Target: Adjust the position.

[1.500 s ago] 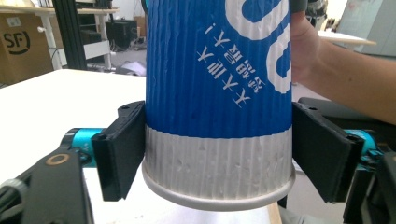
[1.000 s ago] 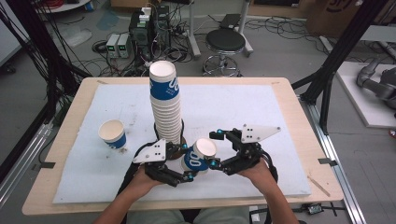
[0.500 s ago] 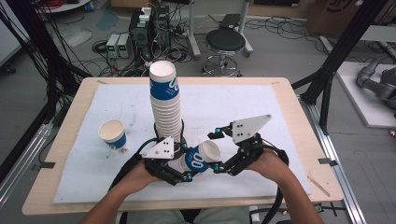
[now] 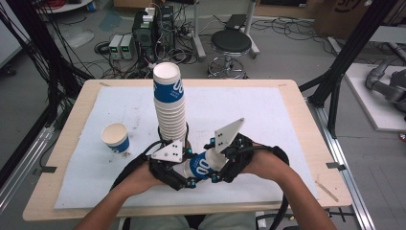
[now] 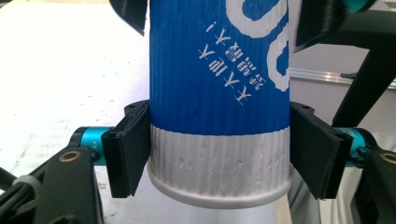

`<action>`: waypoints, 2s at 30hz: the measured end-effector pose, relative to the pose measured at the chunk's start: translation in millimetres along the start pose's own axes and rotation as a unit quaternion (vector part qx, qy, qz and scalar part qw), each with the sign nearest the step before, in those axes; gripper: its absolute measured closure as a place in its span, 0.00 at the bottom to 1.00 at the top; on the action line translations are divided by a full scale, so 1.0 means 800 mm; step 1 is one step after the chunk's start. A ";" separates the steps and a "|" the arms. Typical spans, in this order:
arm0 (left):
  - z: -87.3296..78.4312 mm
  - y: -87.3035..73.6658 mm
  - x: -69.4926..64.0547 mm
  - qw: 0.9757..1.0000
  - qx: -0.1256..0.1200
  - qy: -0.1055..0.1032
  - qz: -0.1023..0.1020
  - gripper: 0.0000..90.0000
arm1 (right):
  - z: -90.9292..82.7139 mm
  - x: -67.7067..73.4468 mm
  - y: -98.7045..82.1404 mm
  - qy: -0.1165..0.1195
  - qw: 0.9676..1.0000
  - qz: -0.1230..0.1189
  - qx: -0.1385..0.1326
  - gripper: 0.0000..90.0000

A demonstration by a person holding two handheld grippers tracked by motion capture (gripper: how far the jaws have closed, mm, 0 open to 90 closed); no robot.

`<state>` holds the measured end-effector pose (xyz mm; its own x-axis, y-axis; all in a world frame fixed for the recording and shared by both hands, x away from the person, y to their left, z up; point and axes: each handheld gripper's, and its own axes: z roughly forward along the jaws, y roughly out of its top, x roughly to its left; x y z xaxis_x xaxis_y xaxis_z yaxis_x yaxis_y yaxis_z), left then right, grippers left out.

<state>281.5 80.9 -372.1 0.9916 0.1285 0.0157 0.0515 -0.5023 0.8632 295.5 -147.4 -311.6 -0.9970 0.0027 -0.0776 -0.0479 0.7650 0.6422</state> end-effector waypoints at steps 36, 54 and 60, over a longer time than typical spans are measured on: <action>-0.019 -0.028 0.002 0.982 -0.187 0.012 -0.033 0.17 | -0.010 -0.004 -0.075 0.008 0.984 0.076 -0.159 0.33; -0.004 -0.039 -0.001 0.973 -0.225 0.008 -0.049 0.17 | 0.003 0.005 -0.114 0.025 0.953 0.115 -0.279 0.33; 0.004 -0.037 -0.003 0.973 -0.223 0.001 -0.050 0.17 | 0.008 0.004 -0.116 0.037 0.947 0.120 -0.296 0.33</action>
<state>278.3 92.9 -399.3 0.9840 0.1592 -0.0797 0.0910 -0.0649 0.9937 297.5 -214.0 -376.2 -0.9840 0.0681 0.1647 0.1767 0.2524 0.9513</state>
